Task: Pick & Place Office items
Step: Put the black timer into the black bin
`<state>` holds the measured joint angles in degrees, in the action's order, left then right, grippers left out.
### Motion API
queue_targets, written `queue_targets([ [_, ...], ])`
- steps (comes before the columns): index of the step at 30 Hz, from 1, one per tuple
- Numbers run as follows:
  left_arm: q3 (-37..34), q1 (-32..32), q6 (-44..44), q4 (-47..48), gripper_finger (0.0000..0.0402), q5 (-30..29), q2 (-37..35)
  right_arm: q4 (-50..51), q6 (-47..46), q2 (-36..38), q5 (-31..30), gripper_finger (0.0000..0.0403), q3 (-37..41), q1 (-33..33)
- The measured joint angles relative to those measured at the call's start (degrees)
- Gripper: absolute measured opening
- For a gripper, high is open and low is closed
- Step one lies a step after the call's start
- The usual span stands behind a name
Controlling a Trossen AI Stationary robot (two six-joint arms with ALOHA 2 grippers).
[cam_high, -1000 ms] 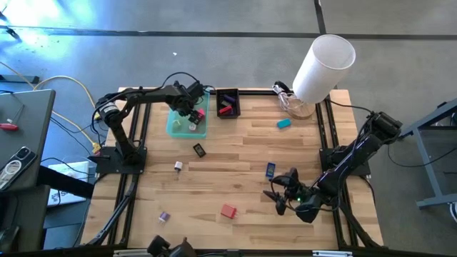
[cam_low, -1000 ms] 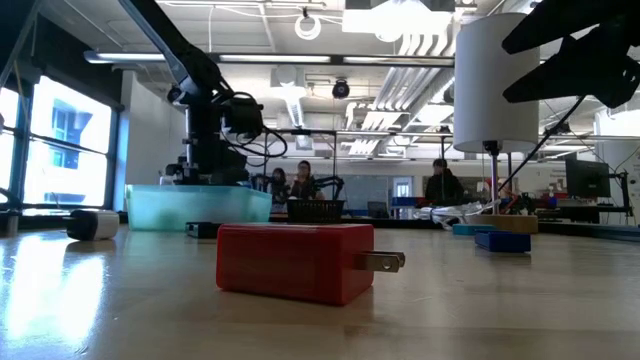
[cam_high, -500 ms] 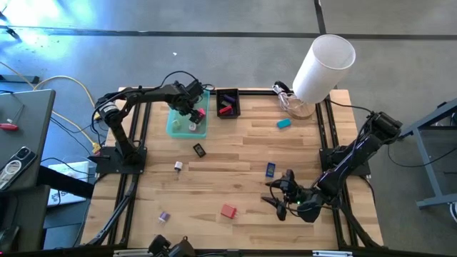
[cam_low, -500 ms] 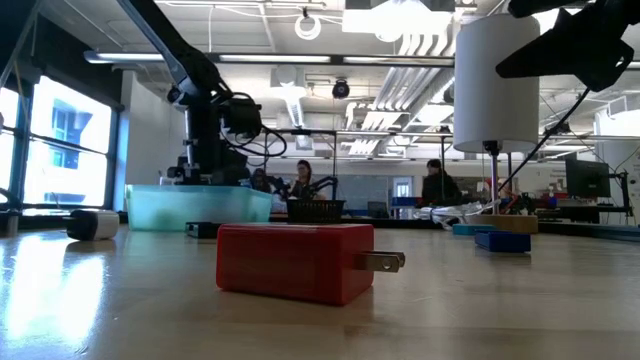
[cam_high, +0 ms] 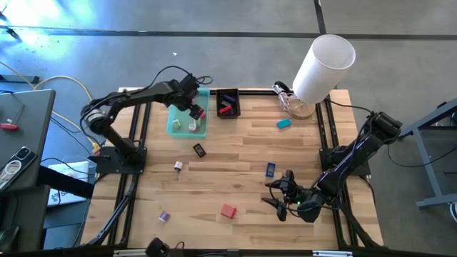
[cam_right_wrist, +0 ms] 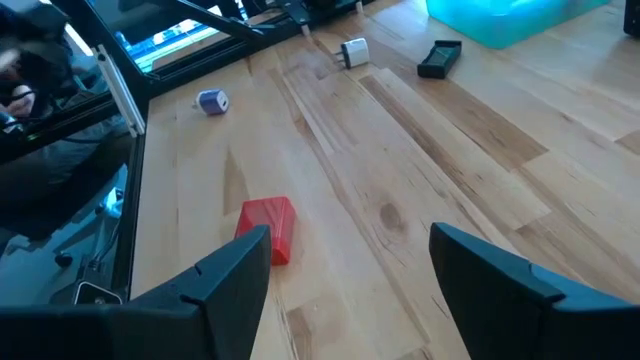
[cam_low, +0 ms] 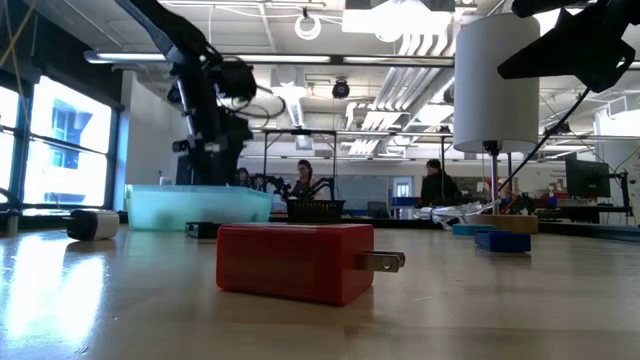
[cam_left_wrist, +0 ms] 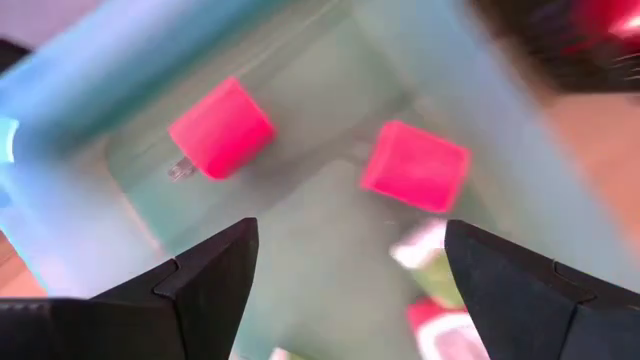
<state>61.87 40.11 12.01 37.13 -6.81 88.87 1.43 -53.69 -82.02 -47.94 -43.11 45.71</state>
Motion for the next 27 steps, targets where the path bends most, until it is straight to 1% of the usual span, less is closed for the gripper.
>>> queue_targets([
  [2,0.0,-0.6,0.0,0.8,0.0313,1.8,-2.7,0.0,0.0,0.0,0.0,0.026,0.0,0.0],
  [5,0.0,-1.8,0.0,4.3,0.0313,6.3,-7.2,0.0,0.0,0.0,0.0,0.026,0.0,0.0],
  [11,0.0,-6.6,0.9,14.5,0.0313,22.5,-16.7,-1.2,0.0,0.0,0.0,0.026,0.0,0.0],
  [12,0.0,-7.9,1.1,16.4,0.0313,24.7,-18.1,-1.3,0.0,0.0,0.1,0.026,0.0,0.0],
  [14,0.0,-11.3,1.4,19.7,0.0313,27.1,-20.6,-1.3,0.0,0.0,0.1,0.026,0.0,0.0],
  [16,-0.1,-15.0,2.6,22.0,0.0313,27.4,-22.6,-1.3,-0.1,0.0,0.1,0.026,0.0,0.0],
  [19,-0.2,-21.5,2.7,22.8,0.0313,27.2,-24.4,-1.5,0.0,0.0,0.3,0.026,0.0,0.0],
  [25,-0.2,-35.1,-4.8,22.8,0.0313,26.8,-25.1,-1.7,0.0,0.0,0.5,0.026,0.0,0.0],
  [27,-0.2,-38.5,-8.5,22.7,0.0313,24.5,-24.9,-1.7,0.0,0.0,0.3,0.026,0.0,-0.1],
])
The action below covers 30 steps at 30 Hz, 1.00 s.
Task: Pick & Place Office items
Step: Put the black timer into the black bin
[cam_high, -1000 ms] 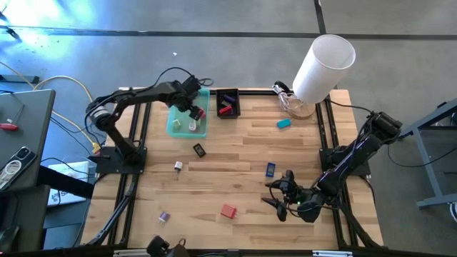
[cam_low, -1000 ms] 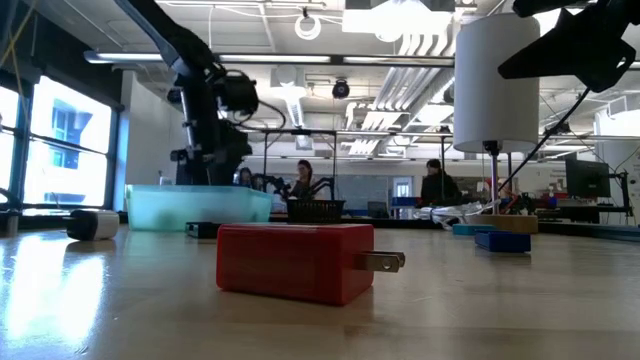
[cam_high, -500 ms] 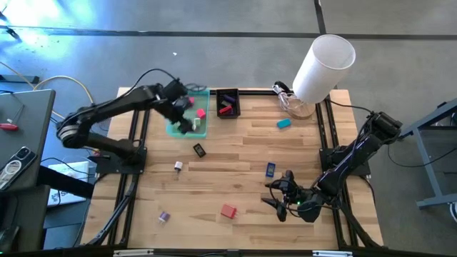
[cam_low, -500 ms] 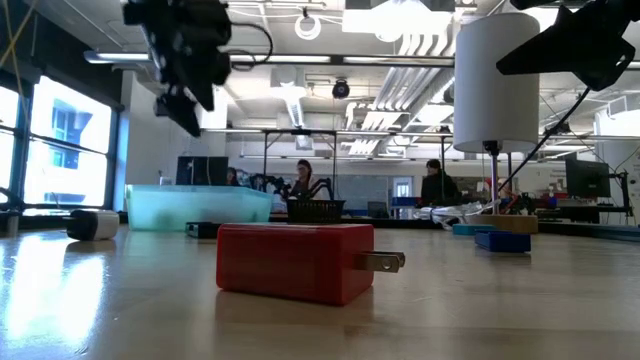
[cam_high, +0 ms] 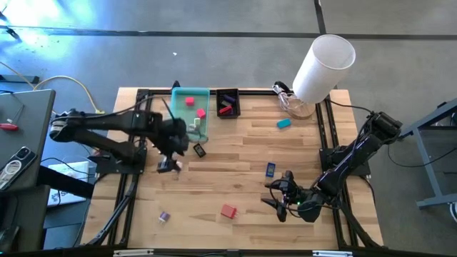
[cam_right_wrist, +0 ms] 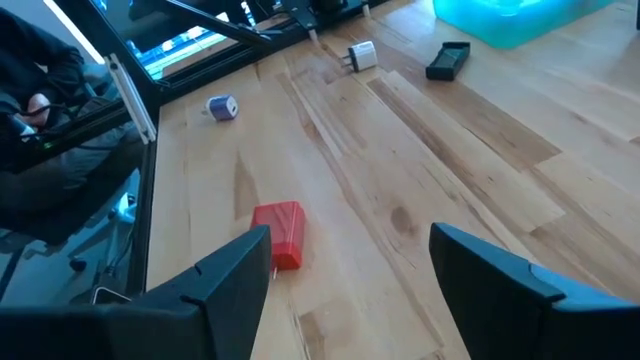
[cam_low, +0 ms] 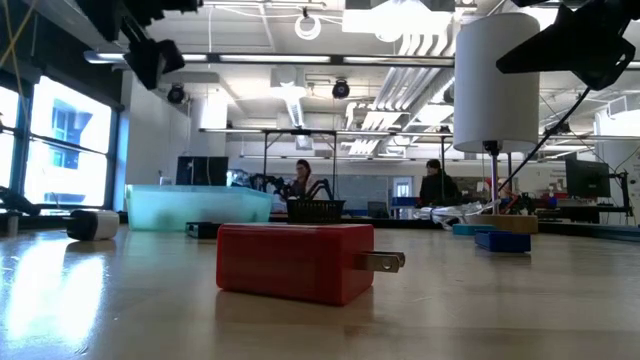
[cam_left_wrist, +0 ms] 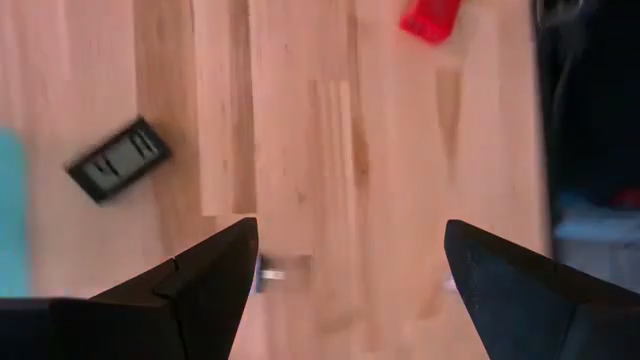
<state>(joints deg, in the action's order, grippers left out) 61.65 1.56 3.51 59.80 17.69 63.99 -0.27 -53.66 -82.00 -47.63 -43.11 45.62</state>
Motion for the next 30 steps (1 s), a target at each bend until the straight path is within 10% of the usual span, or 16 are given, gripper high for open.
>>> queue_targets([
  [7,0.0,-6.3,-11.1,-2.1,0.0313,-11.9,3.7,-0.9,2.9,0.0,-0.1,0.026,0.0,0.0],
  [25,0.0,-6.3,0.5,-5.0,0.0313,-12.2,21.7,-0.9,3.9,0.0,-0.2,0.026,0.0,0.0],
  [30,0.0,-6.2,-11.1,-4.6,0.0313,-12.3,26.6,-1.3,4.0,0.0,-0.2,0.026,0.0,0.0],
])
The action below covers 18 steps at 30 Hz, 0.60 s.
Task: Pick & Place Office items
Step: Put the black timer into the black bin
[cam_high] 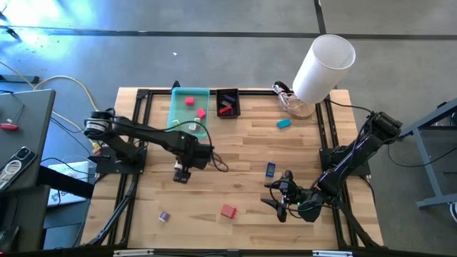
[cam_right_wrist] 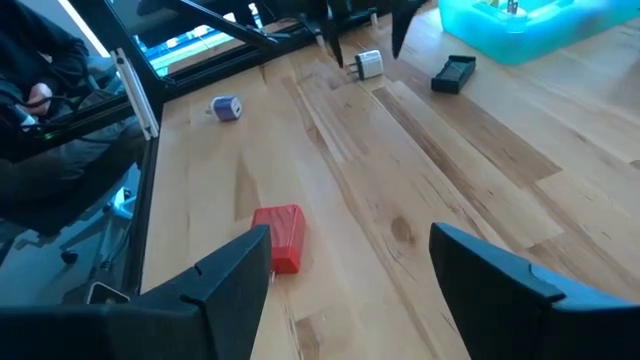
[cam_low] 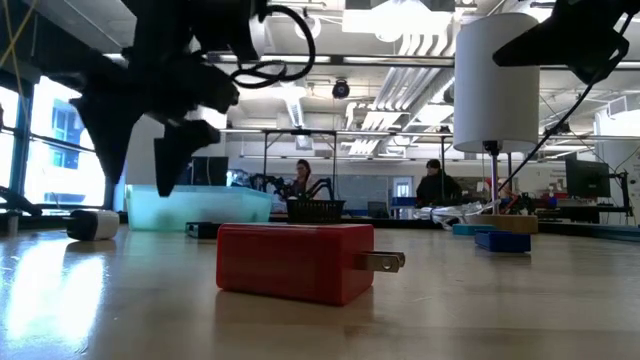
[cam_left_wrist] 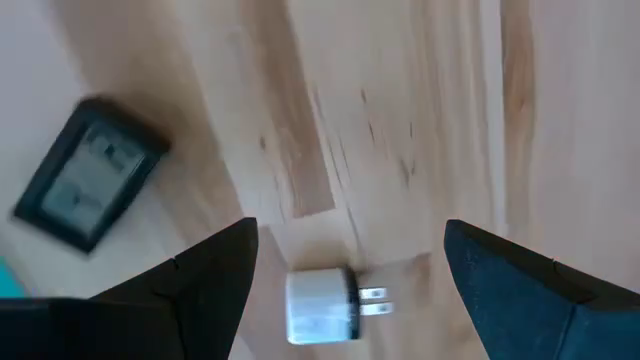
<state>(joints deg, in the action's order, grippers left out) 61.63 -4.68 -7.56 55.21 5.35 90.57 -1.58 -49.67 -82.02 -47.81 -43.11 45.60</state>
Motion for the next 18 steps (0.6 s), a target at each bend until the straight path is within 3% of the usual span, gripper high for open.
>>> queue_targets([
  [5,0.0,0.0,-14.4,0.2,0.0313,-3.2,3.5,-0.4,0.1,0.0,0.0,0.026,0.0,0.0],
  [12,0.0,0.1,-19.7,-0.4,0.0313,-14.8,4.9,-0.4,0.5,0.0,0.0,0.026,0.0,0.0],
  [18,0.0,1.6,-24.3,-3.9,0.0313,-15.6,4.9,-0.4,1.5,0.0,0.0,0.026,0.0,0.0],
])
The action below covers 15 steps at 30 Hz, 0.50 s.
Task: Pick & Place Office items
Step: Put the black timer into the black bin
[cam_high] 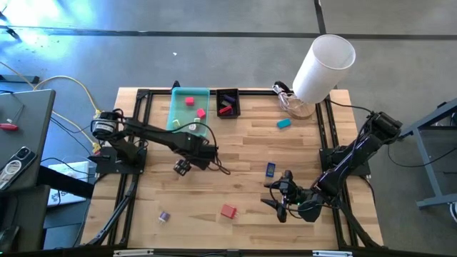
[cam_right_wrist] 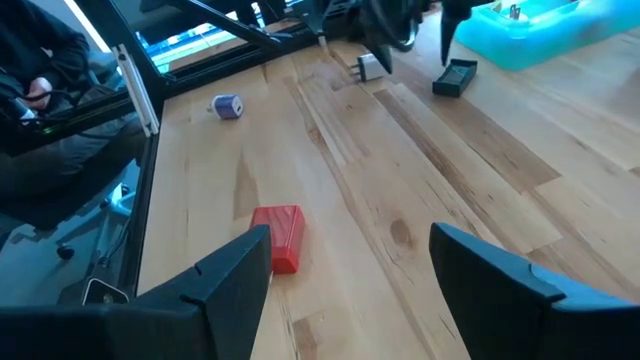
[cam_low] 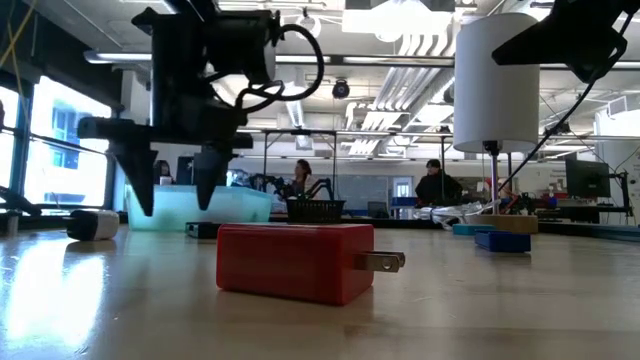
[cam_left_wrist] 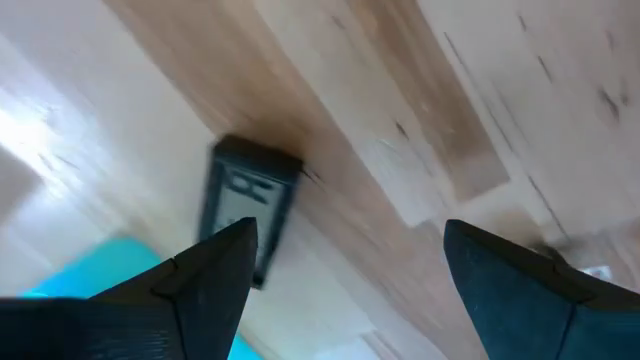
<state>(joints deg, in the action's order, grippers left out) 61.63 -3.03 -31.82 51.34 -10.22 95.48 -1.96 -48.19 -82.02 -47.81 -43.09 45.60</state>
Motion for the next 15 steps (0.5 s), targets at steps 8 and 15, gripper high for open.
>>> queue_targets([
  [8,0.0,3.6,-1.9,-5.1,0.0313,1.7,0.4,0.0,0.0,0.0,0.0,0.026,0.0,0.0],
  [15,0.0,6.4,-3.5,-7.0,0.0313,3.0,2.8,-0.1,0.0,0.0,0.0,0.026,0.0,0.0],
])
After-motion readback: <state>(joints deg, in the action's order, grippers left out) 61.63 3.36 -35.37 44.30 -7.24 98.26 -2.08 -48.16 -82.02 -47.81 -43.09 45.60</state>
